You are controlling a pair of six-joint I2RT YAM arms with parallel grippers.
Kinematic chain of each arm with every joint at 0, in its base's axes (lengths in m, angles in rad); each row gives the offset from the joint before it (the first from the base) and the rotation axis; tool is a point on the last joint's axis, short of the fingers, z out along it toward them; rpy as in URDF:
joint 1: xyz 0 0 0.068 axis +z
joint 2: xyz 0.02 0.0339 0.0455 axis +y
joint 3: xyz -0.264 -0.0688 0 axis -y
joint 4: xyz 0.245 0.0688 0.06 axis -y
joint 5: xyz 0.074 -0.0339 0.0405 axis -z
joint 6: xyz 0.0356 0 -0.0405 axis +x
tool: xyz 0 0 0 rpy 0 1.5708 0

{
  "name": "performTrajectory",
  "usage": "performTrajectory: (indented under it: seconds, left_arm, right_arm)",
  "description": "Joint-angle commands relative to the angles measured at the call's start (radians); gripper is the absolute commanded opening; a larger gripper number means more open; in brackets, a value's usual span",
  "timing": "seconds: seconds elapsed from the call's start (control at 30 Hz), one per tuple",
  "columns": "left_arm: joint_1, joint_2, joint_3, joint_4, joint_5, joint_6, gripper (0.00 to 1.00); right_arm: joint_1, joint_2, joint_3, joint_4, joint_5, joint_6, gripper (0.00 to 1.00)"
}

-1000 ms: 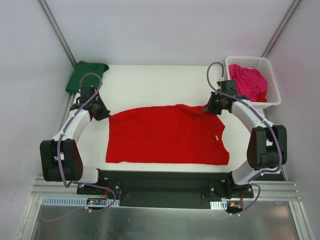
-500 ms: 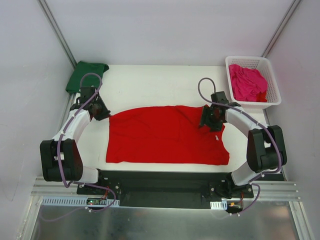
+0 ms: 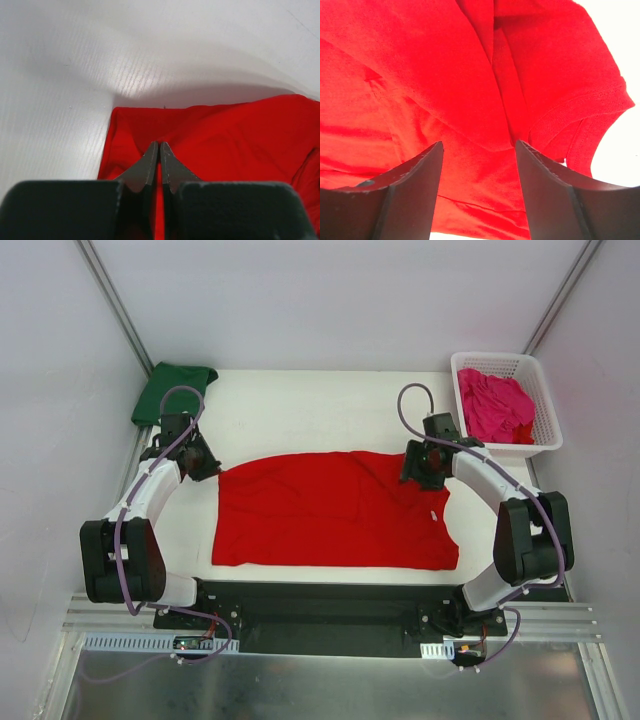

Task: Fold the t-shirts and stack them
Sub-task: Fold the other side of the tshirt into a rectangle

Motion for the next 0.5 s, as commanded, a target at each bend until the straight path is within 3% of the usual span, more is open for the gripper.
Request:
performTrajectory:
  seconds: [0.0,0.17,0.47]
  left_arm:
    - [0.013,-0.024,-0.006,0.0,0.005,0.009,0.0]
    - [0.012,-0.016,-0.007,0.0,0.008,0.009,0.0]
    - [0.012,-0.01,-0.002,0.0,0.003,0.012,0.0]
  right_arm:
    - [-0.01,-0.002,-0.027,0.024,0.021,-0.008,0.59]
    - [-0.021,0.009,-0.093,0.075,0.021,0.003,0.5]
    - [-0.041,0.045,-0.112,0.146,0.023,-0.003,0.5]
